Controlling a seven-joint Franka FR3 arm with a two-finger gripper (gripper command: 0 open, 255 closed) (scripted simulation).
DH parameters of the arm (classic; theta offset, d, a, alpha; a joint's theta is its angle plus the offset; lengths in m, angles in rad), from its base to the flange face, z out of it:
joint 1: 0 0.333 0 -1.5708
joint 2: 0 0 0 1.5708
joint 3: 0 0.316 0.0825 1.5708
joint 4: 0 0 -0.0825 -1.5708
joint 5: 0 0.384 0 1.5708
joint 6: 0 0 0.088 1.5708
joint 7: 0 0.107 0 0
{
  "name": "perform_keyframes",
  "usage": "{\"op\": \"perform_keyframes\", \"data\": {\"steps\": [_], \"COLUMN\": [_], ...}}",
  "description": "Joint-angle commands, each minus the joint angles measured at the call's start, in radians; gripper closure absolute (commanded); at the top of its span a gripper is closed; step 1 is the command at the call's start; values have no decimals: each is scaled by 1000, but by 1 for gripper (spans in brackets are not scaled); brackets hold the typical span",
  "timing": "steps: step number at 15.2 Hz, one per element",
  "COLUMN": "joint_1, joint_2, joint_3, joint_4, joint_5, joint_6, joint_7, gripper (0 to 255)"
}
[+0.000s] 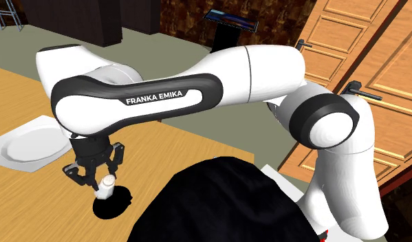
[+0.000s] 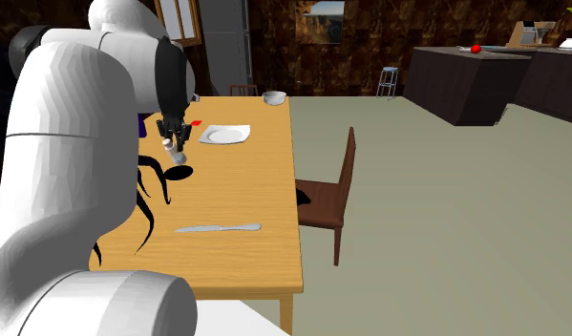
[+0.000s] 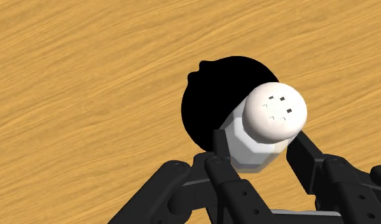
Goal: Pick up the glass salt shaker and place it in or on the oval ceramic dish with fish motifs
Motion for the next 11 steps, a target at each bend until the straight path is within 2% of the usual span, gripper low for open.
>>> {"op": "perform_keyframes", "data": {"steps": [1, 2, 7, 11], "joint_1": [0, 0, 0, 8], "joint_2": [0, 0, 0, 29], "joint_3": [0, 0, 0, -2], "joint_4": [0, 0, 0, 174], "joint_5": [0, 0, 0, -5], "joint_6": [0, 0, 0, -145], "joint_7": [0, 0, 0, 2], "gripper": [255, 0, 0, 0]}}
